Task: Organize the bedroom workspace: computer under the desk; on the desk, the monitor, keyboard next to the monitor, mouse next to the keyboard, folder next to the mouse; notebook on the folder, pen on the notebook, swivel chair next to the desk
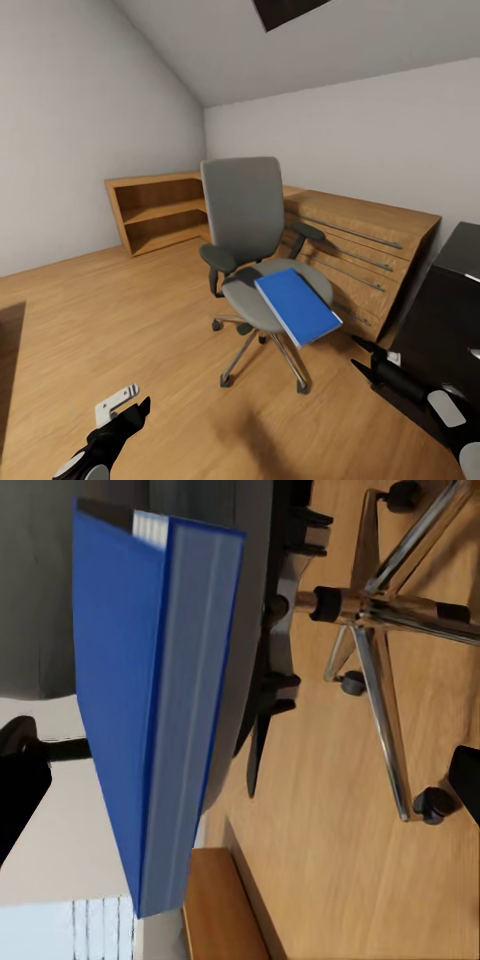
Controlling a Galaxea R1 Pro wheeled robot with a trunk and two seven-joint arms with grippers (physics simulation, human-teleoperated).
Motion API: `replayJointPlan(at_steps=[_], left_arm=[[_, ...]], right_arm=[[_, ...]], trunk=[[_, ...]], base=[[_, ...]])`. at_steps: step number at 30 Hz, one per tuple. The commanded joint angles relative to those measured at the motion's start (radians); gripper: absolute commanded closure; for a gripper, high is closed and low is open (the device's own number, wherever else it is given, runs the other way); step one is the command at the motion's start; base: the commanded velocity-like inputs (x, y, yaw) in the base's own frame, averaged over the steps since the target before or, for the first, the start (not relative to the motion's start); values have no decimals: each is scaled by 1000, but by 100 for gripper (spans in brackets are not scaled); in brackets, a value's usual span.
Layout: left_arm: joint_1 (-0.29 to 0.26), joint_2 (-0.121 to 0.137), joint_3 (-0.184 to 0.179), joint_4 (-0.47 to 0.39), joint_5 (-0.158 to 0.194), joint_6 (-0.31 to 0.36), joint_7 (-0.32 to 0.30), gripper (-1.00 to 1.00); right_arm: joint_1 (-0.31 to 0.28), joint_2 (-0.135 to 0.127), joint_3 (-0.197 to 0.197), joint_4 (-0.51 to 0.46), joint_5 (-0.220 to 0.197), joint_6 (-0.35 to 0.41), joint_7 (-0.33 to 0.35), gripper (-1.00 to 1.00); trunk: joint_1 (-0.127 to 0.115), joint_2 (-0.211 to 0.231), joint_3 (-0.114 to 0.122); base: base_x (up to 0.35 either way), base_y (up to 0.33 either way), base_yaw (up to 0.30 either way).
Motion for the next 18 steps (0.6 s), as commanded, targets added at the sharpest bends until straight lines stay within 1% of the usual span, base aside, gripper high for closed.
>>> replayJointPlan(at_steps=[1, 7, 11, 18], left_arm=[[0, 1, -2, -1, 9, 1, 9, -100], [0, 1, -2, -1, 9, 1, 9, -100], [0, 1, -2, -1, 9, 2, 9, -100], [0, 1, -1, -1, 9, 2, 8, -100]], right_arm=[[-1, 0, -3, 0, 0, 5, 2, -100], [-1, 0, -3, 0, 0, -2, 1, -100], [-1, 1, -3, 0, 0, -24, 1, -100], [-1, 26, -1, 0, 3, -41, 1, -100]], trunk=[[0, 0, -1], [0, 0, -1], [0, 0, -1], [0, 0, -1]], base=[[281, 97, 0], [212, 82, 0], [70, 27, 0], [18, 7, 0]])
